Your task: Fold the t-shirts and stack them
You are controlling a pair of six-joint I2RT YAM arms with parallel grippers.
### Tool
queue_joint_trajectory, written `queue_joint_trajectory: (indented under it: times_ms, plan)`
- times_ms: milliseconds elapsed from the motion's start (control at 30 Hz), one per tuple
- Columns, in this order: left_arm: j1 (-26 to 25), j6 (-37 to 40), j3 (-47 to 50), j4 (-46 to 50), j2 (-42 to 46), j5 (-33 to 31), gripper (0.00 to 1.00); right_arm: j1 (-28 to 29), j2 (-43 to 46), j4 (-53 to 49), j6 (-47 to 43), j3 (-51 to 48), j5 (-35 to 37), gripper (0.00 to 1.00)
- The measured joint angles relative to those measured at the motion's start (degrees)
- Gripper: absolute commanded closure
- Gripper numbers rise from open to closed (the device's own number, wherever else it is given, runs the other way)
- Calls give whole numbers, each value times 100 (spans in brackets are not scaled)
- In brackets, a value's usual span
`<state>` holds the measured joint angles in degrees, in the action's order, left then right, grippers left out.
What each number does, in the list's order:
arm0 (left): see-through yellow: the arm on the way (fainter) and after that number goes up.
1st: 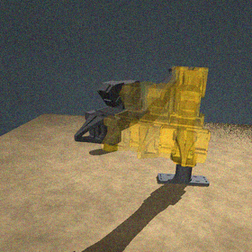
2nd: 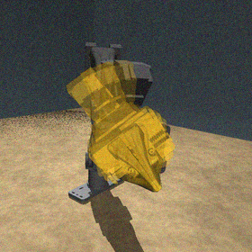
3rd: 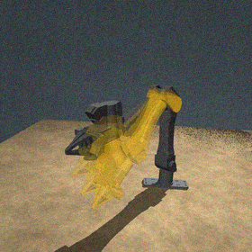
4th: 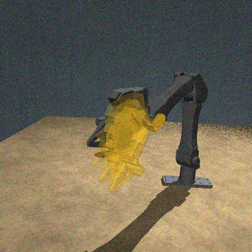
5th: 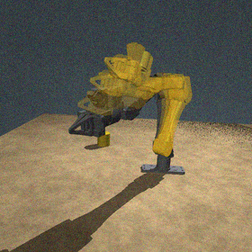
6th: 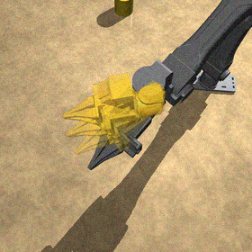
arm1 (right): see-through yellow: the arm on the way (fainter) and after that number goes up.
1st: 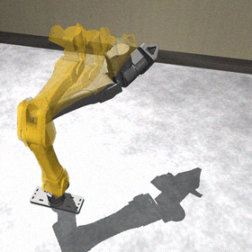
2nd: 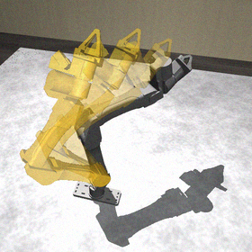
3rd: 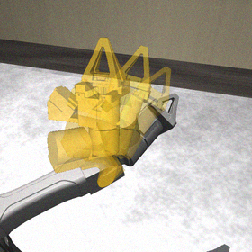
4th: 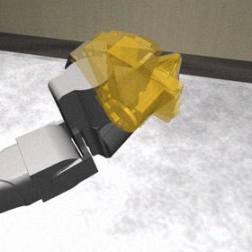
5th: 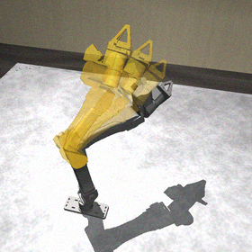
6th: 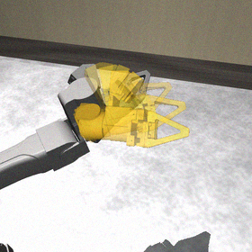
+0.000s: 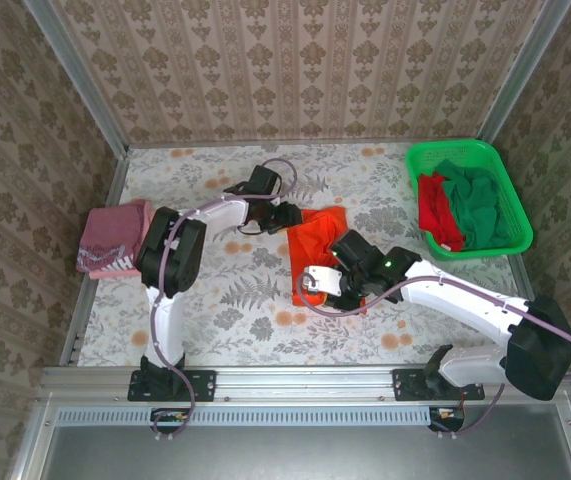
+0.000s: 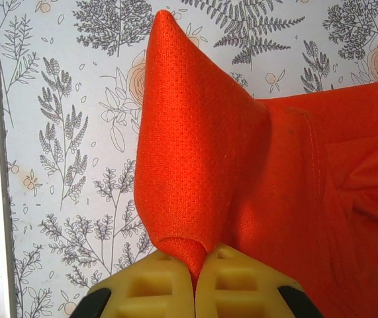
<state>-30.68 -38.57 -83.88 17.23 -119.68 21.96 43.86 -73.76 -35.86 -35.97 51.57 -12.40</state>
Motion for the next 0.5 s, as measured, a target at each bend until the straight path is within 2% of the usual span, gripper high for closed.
queue_joint_trajectory:
  times_ms: [333,500]
  plan:
    - [0,87,9,162,166,-323,56,0,-105,-9,0,0,0,100]
    - [0,85,9,216,83,-376,58,0,-120,-9,0,2,-2,100]
